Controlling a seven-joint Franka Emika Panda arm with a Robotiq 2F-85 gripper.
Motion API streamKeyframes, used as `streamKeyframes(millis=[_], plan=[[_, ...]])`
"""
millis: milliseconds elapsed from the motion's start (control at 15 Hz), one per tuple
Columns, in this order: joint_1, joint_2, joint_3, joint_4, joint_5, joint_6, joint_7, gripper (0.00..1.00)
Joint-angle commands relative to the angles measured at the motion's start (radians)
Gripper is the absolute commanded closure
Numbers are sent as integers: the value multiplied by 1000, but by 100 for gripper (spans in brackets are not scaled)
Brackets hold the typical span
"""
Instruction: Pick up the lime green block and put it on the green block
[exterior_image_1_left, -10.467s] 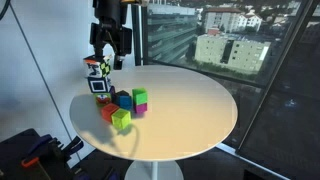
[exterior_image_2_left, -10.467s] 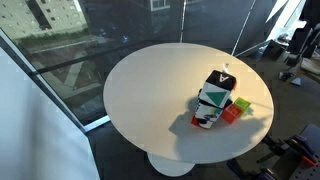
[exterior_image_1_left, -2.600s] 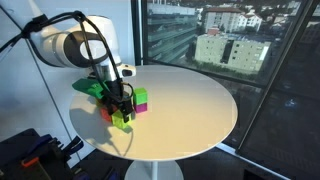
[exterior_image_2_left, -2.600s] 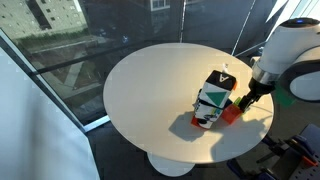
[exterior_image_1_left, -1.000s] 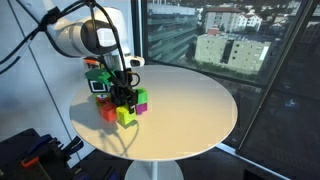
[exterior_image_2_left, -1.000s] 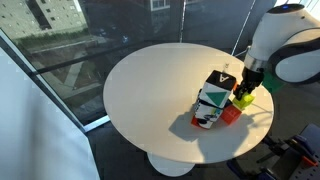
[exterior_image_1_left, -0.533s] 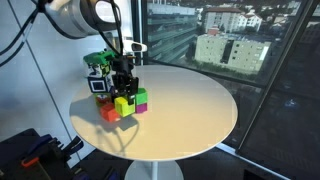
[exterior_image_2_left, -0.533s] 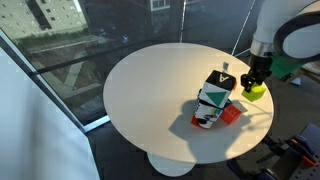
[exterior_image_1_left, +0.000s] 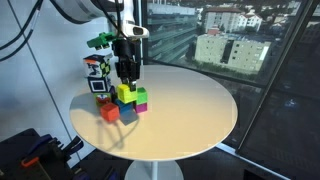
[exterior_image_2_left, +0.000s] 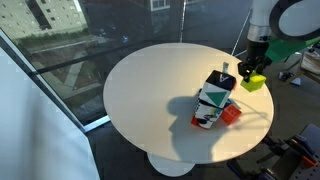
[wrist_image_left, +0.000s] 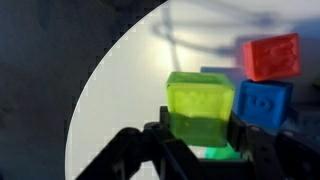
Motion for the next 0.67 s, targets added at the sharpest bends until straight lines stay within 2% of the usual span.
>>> streamKeyframes(millis=[0, 600], plan=[[-1, 10, 20, 67, 19, -64, 31, 71], [11, 70, 44, 145, 21, -44, 89, 71]])
